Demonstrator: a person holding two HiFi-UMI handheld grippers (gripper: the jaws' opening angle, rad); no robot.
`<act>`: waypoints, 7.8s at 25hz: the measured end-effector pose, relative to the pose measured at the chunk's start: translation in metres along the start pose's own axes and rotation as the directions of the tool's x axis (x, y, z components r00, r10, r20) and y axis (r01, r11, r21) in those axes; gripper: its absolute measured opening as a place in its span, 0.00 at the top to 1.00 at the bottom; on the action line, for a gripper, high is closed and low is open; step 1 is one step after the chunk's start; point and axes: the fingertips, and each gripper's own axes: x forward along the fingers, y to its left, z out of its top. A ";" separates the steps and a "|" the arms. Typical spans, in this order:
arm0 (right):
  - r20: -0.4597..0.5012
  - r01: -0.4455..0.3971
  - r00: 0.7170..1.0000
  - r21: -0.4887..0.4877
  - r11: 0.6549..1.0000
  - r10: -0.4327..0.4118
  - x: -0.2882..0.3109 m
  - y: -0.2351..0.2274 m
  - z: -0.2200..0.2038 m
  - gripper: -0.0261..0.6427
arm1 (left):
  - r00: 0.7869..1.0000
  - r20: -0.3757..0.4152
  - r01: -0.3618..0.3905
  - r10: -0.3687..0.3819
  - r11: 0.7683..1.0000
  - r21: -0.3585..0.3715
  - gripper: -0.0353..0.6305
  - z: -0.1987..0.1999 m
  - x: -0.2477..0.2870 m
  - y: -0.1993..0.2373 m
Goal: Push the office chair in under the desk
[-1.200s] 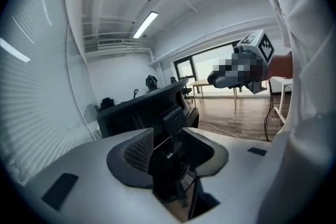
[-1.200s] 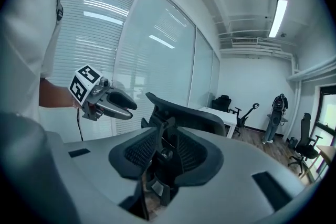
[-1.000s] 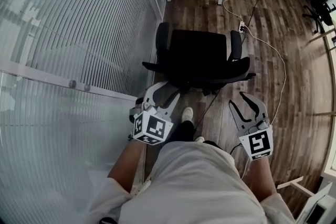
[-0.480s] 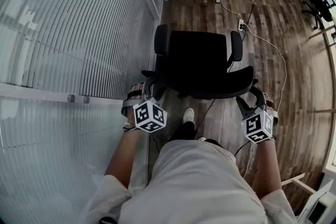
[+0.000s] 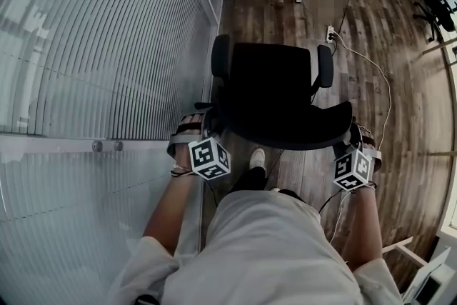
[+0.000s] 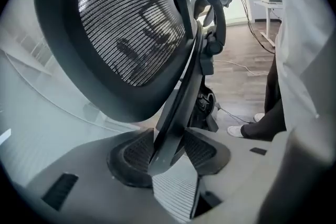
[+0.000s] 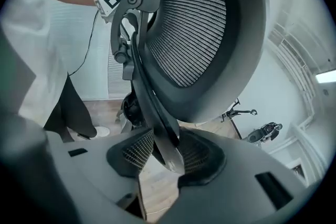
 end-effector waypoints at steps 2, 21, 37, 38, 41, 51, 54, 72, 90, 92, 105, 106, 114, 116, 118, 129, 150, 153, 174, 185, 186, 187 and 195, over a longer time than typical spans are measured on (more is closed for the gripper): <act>0.004 -0.009 1.000 0.004 1.000 0.009 0.003 -0.003 0.001 0.71 | 1.000 -0.003 0.014 -0.014 1.000 0.003 0.65 0.000 0.002 0.003; -0.027 -0.004 1.000 0.004 1.000 0.004 0.051 -0.058 0.013 0.71 | 1.000 -0.008 0.003 -0.003 0.999 0.035 0.66 0.011 0.051 0.067; -0.023 0.016 1.000 -0.020 1.000 -0.016 0.084 -0.094 0.014 0.71 | 1.000 -0.014 0.009 -0.008 1.000 0.029 0.66 0.022 0.084 0.098; -0.023 0.015 1.000 -0.025 1.000 -0.015 0.086 -0.095 0.014 0.71 | 1.000 -0.013 0.007 -0.007 1.000 0.027 0.66 0.022 0.086 0.098; -0.027 0.017 0.999 -0.034 0.999 -0.018 0.091 -0.101 0.014 0.71 | 1.000 -0.014 0.003 -0.002 1.000 0.025 0.66 0.022 0.090 0.101; -0.030 0.035 0.999 -0.019 0.999 -0.035 0.114 -0.123 0.019 0.71 | 1.000 -0.012 0.008 -0.008 1.000 0.017 0.66 0.022 0.108 0.120; -0.016 0.045 0.999 -0.010 0.999 -0.045 0.120 -0.131 0.024 0.71 | 1.000 -0.016 0.003 -0.003 1.000 0.011 0.66 0.021 0.113 0.131; 0.000 0.032 0.999 -0.026 0.999 -0.032 0.174 -0.200 0.044 0.71 | 0.999 -0.037 -0.015 0.015 1.000 -0.008 0.66 0.031 0.165 0.208; 0.015 0.012 1.000 -0.020 1.000 -0.012 0.246 -0.292 0.062 0.71 | 0.998 -0.068 -0.003 0.001 0.999 -0.035 0.66 0.047 0.236 0.298; 0.018 0.008 1.000 -0.025 1.000 -0.007 0.255 -0.302 0.063 0.71 | 0.997 -0.074 -0.004 0.001 0.999 -0.040 0.66 0.049 0.245 0.307; 0.055 -0.007 0.998 -0.036 0.999 0.009 0.312 -0.362 0.069 0.71 | 0.994 -0.109 -0.014 0.007 0.998 -0.065 0.66 0.058 0.301 0.363; 0.058 -0.007 0.998 -0.038 0.999 0.009 0.315 -0.368 0.071 0.71 | 0.994 -0.111 -0.015 0.008 0.998 -0.068 0.66 0.059 0.304 0.369; 0.069 -0.004 0.998 -0.051 0.999 0.008 0.341 -0.407 0.079 0.71 | 0.991 -0.129 -0.032 0.020 0.995 -0.090 0.66 0.067 0.327 0.406; 0.074 -0.005 0.997 -0.051 0.999 0.008 0.347 -0.415 0.082 0.71 | 0.991 -0.133 -0.030 0.017 0.995 -0.096 0.66 0.068 0.332 0.413; 0.073 -0.002 0.997 -0.053 0.999 0.006 0.353 -0.422 0.083 0.71 | 0.991 -0.131 -0.033 0.019 0.995 -0.099 0.66 0.069 0.337 0.420; 0.077 0.003 0.997 -0.061 0.998 0.002 0.380 -0.451 0.091 0.71 | 0.992 -0.121 -0.035 0.023 0.994 -0.103 0.66 0.072 0.361 0.448; 0.061 0.001 0.998 -0.045 0.999 0.002 0.439 -0.521 0.105 0.71 | 0.995 -0.098 -0.034 0.025 0.996 -0.088 0.66 0.082 0.416 0.518; 0.056 -0.001 0.998 -0.044 0.999 0.003 0.451 -0.534 0.103 0.71 | 0.995 -0.093 -0.031 0.023 0.996 -0.084 0.66 0.087 0.428 0.529; 0.024 0.036 0.999 -0.011 0.999 -0.035 0.518 -0.594 0.138 0.71 | 0.999 -0.044 -0.024 0.021 0.998 -0.051 0.66 0.076 0.490 0.615; 0.034 0.048 0.998 -0.007 0.999 -0.048 0.539 -0.620 0.145 0.71 | 0.998 -0.061 -0.030 0.026 0.998 -0.061 0.66 0.080 0.512 0.646; 0.035 0.050 0.998 -0.006 0.999 -0.050 0.541 -0.621 0.146 0.71 | 0.998 -0.064 -0.032 0.028 0.998 -0.062 0.66 0.079 0.513 0.647; 0.035 0.051 0.998 -0.006 0.999 -0.050 0.543 -0.621 0.148 0.71 | 0.997 -0.065 -0.032 0.028 0.997 -0.063 0.66 0.077 0.514 0.649; 0.043 0.054 0.998 0.006 0.999 -0.054 0.560 -0.643 0.155 0.71 | 0.998 -0.060 -0.040 0.036 0.996 -0.076 0.66 0.079 0.529 0.672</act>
